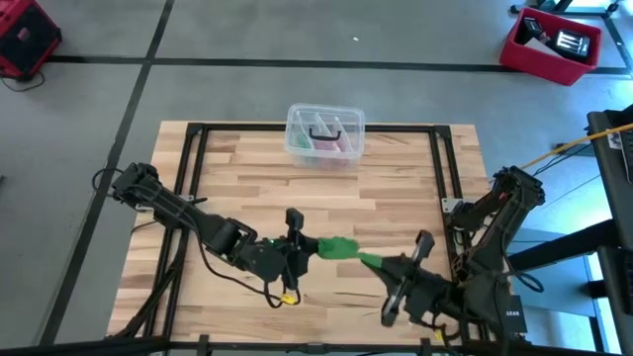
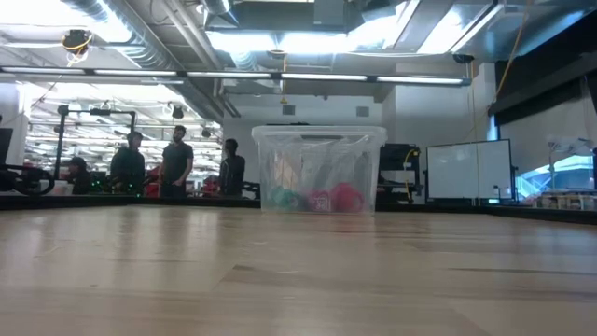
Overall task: Roll bandage
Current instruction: Roll the green bandage
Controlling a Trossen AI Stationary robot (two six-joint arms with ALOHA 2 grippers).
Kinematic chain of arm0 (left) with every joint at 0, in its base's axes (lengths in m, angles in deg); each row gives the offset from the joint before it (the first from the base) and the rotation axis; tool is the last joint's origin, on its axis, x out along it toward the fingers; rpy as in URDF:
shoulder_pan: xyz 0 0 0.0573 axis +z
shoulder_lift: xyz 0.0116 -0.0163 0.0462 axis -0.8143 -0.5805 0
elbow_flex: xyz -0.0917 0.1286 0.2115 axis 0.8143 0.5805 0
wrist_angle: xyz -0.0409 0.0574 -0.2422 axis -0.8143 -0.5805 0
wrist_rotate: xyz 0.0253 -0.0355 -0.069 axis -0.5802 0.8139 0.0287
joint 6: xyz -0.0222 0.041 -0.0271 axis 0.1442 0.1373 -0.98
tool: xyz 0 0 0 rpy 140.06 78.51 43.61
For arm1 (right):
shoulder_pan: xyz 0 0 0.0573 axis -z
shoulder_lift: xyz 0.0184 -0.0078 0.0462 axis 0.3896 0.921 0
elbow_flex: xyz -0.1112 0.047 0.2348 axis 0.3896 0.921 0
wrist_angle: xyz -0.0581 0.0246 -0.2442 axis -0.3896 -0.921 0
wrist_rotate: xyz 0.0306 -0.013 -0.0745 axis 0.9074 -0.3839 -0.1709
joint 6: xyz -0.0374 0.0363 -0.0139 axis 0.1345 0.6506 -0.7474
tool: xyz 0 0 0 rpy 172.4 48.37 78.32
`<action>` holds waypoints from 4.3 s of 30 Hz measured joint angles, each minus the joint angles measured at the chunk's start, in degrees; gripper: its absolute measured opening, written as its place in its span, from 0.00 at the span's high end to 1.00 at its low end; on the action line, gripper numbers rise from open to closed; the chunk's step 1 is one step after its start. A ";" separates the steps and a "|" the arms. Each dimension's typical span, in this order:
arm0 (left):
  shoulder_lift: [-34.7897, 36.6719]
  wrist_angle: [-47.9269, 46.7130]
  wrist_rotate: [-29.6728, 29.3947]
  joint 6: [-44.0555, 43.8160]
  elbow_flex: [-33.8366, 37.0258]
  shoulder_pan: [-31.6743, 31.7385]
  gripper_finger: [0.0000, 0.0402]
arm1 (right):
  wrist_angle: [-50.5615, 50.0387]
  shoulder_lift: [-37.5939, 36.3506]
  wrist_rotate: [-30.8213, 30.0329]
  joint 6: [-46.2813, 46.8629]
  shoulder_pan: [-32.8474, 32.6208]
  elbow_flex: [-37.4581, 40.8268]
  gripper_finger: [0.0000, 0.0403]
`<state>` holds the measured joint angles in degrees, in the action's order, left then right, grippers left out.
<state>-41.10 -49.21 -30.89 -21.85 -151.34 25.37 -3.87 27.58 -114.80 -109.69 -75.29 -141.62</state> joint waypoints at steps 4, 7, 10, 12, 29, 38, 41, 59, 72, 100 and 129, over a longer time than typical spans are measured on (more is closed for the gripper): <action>-0.76 -0.11 1.03 0.13 0.01 -1.68 0.96 | -1.22 -1.42 -3.41 -2.01 1.27 -0.09 0.99; -0.76 0.74 1.03 0.00 0.02 -3.34 0.96 | -5.81 -3.25 -3.64 0.24 1.64 -0.11 0.99; -0.76 1.86 1.01 0.77 0.02 -5.29 0.96 | -12.08 -5.24 -3.28 5.35 2.98 -0.11 1.00; -0.76 3.35 1.14 1.99 0.02 -6.41 0.96 | -17.54 -6.93 -1.59 10.16 4.10 -0.11 1.00; -0.74 16.22 3.15 18.15 0.13 -12.27 0.96 | -49.09 -7.88 29.68 45.75 19.93 0.05 1.00; -0.74 29.15 -5.49 36.69 0.13 -15.82 0.96 | -42.68 -7.23 37.32 51.11 19.74 8.84 1.00; -0.74 32.30 -6.34 40.89 0.13 -15.98 0.96 | -35.97 -7.23 41.73 51.20 19.76 12.62 1.00; -0.82 31.32 -16.72 45.53 0.11 -13.62 0.96 | -21.33 -7.17 55.73 67.27 19.80 20.39 0.95; -0.89 21.68 -16.14 32.16 -0.01 -13.60 0.96 | -22.37 -9.79 53.57 70.32 19.80 20.41 0.61; -0.91 24.89 -13.62 20.83 -0.04 -12.72 0.96 | -34.75 -19.32 43.32 61.21 12.28 23.48 0.48; -0.93 24.52 -12.98 18.89 0.00 -12.70 0.96 | -0.88 -16.16 26.93 41.83 10.93 34.64 0.48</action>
<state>-42.03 -24.69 -43.87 -2.96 -151.34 12.67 -4.75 11.42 -87.87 -67.85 -64.36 -106.98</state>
